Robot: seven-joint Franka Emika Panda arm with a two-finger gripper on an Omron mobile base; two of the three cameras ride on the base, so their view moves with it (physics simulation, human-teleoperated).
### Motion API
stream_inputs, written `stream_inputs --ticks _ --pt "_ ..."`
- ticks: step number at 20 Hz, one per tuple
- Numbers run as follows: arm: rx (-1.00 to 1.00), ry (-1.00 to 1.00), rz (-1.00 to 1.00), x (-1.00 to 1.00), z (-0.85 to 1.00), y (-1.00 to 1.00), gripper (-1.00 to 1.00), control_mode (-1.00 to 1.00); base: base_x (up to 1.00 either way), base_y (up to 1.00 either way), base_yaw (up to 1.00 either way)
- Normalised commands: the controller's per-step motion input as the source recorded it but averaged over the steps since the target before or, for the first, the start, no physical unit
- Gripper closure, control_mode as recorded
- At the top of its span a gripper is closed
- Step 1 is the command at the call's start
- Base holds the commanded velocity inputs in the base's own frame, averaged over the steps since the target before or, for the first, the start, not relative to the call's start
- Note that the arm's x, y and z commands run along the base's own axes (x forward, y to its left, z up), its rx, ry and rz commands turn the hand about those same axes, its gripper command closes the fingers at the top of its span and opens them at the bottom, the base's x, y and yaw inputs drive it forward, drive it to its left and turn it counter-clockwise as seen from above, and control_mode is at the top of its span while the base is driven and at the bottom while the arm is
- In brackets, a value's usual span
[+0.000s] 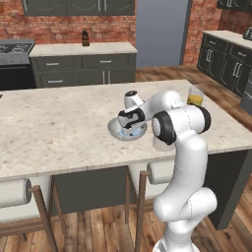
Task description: There are two ice cubes in the ice bowl. Place both ice cubes in the glass cup.
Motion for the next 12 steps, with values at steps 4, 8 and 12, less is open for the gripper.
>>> stream_inputs --ticks 4,8,12 --pt "0.00 0.00 0.00 0.33 -0.19 0.00 -1.00 -1.00 0.00 0.00 0.00" --pt "0.00 0.00 0.00 0.29 -0.19 0.00 -1.00 -1.00 0.00 0.00 0.00" --pt "0.00 0.02 0.00 -0.13 -0.32 0.00 -1.00 -1.00 0.00 0.00 0.00"
